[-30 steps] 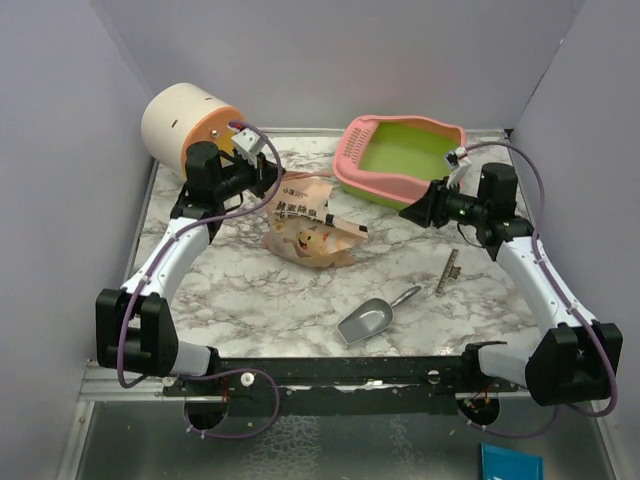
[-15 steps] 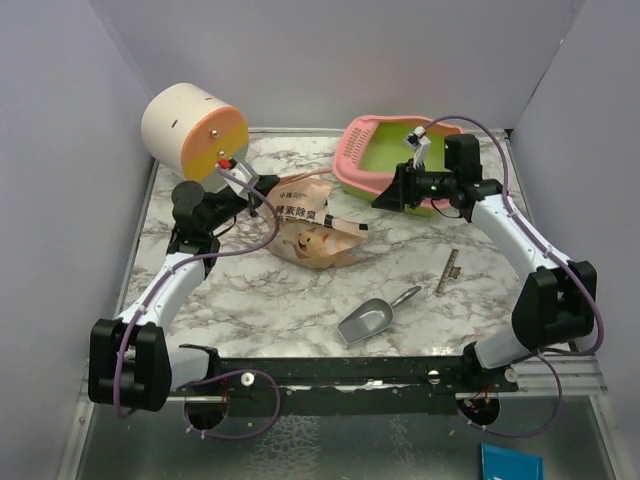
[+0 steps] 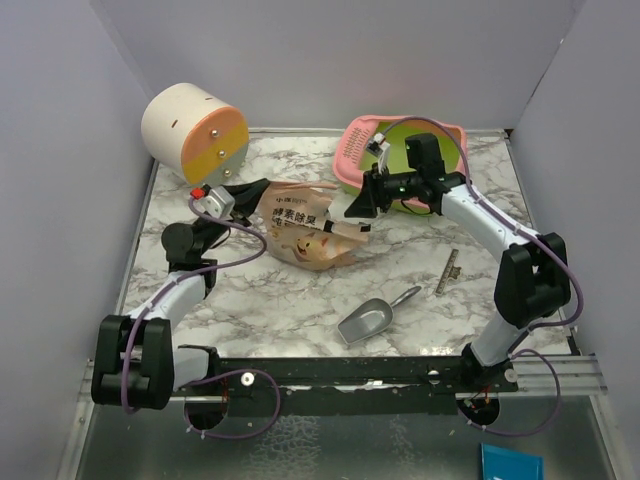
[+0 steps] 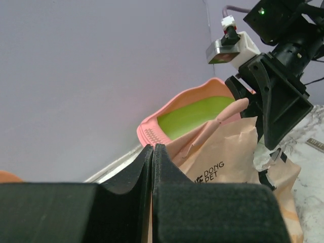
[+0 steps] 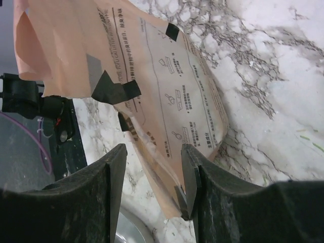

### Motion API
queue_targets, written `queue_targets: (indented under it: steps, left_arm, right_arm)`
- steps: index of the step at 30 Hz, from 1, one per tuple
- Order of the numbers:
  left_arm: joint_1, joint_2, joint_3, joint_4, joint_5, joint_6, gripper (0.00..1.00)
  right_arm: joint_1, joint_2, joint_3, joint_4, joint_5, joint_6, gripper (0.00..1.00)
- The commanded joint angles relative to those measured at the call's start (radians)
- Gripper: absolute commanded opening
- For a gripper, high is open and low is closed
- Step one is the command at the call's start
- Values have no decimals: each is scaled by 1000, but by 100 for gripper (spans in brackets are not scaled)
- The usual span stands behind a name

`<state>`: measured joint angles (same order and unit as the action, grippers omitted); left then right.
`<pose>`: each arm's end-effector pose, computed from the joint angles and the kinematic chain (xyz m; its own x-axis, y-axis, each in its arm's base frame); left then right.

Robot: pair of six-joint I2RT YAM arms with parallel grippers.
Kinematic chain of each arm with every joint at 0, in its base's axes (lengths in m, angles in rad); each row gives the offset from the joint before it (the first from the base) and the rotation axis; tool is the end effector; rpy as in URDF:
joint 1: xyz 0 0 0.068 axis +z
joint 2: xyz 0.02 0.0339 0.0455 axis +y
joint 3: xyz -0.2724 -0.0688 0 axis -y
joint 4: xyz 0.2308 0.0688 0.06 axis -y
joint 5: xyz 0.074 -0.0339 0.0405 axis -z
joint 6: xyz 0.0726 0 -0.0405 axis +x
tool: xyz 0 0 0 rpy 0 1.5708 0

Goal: Fill the litter box with clean litter

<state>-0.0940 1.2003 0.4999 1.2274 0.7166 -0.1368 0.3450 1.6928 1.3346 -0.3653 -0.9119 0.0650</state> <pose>0.2422 -0.0707 0.3293 0.4093 -0.1419 -0.9013 0.6983 0.6845 0.2094 0.3374 0.1822 0.2807 -0.6714 -0.1990 -0.7139 -0.7227 0.3895 0.5710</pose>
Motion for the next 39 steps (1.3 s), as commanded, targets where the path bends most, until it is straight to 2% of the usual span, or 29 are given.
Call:
queue_targets:
  steps: [1, 15, 26, 35, 39]
  left_arm:
    - [21, 0, 26, 318, -58, -97, 0]
    - [27, 28, 56, 358, -67, -113, 0]
    - [27, 174, 283, 342, -5, -153, 0]
    - [23, 273, 383, 348, 12, -173, 0]
    - [23, 297, 381, 377, 21, -189, 0]
  right_arm:
    - [25, -9, 1, 120, -9, -50, 49]
    - [58, 56, 10, 283, -43, -42, 48]
    - [61, 149, 68, 304, -86, -57, 48]
    - [78, 155, 62, 298, -117, -65, 48]
    - [108, 149, 45, 302, -53, -71, 46]
